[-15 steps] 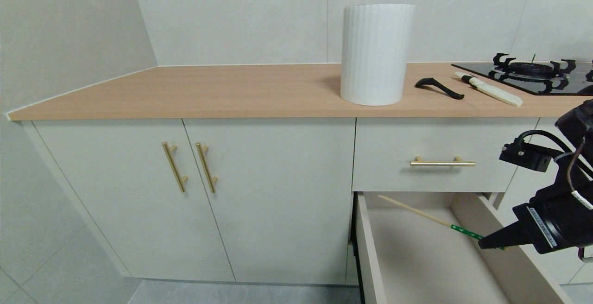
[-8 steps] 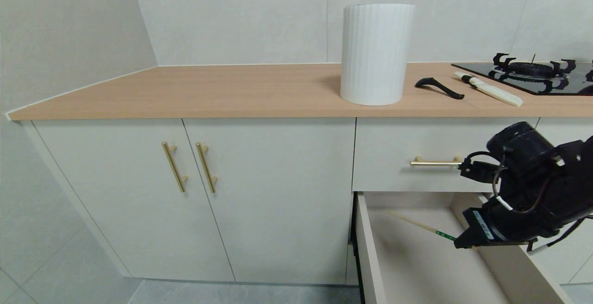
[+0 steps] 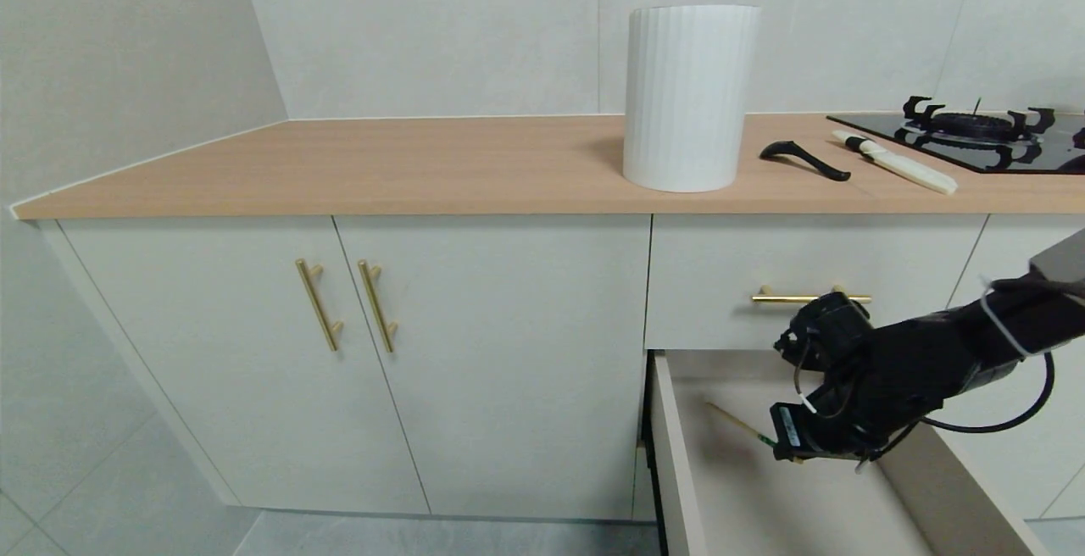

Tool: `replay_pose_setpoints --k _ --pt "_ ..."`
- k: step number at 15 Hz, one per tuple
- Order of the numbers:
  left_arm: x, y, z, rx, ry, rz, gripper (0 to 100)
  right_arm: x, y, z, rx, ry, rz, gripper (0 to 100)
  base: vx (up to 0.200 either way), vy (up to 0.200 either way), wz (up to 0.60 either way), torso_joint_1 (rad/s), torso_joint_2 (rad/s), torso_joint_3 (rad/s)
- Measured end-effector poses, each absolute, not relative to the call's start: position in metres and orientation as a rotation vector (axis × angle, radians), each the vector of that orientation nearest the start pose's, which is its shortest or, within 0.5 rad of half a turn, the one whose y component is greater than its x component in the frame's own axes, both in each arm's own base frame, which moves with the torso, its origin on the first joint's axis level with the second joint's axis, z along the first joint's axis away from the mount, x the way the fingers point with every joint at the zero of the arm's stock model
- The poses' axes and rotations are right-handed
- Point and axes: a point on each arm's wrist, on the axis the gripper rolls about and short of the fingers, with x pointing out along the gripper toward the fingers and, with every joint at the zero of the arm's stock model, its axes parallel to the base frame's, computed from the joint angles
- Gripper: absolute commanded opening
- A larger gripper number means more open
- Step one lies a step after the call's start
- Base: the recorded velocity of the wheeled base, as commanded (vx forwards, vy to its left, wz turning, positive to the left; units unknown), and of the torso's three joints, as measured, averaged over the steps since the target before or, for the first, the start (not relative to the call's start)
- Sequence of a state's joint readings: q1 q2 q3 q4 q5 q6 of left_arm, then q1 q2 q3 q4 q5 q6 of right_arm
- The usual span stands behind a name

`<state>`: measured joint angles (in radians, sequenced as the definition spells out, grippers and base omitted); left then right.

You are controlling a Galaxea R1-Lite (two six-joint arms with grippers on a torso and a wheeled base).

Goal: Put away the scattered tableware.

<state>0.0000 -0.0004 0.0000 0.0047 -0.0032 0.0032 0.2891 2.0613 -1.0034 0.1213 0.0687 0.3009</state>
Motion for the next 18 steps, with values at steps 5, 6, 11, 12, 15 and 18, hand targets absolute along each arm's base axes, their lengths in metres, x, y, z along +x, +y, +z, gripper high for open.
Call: replay_pose_setpoints --k 5,6,11,12,15,18 --pt "-0.023 0.000 0.075 0.003 0.004 -0.003 100 0.327 0.103 0.005 0.106 1.267 0.095 0 0.000 0.000 0.00 0.000 0.00 0.000" --pt "-0.023 0.000 0.075 0.003 0.004 -0.003 100 0.327 0.106 -0.001 0.079 1.273 0.075 0 0.000 0.000 0.00 0.000 0.00 0.000" --pt "-0.023 0.000 0.075 0.003 0.004 -0.003 100 0.324 0.125 -0.017 0.039 1.291 0.044 0 0.000 0.000 0.00 0.000 0.00 0.000" --pt "-0.023 0.000 0.075 0.003 0.004 -0.003 100 0.322 0.129 -0.018 0.038 1.293 0.046 0 0.000 0.000 0.00 0.000 0.00 0.000" --pt "-0.023 0.000 0.075 0.003 0.004 -0.003 100 0.322 0.133 -0.024 0.006 1.291 0.022 0 0.000 0.000 0.00 0.000 0.00 0.000" --pt "-0.023 0.000 0.075 0.003 0.004 -0.003 100 0.322 0.134 -0.026 0.002 1.292 0.023 0 0.000 0.000 0.00 0.000 0.00 0.000"
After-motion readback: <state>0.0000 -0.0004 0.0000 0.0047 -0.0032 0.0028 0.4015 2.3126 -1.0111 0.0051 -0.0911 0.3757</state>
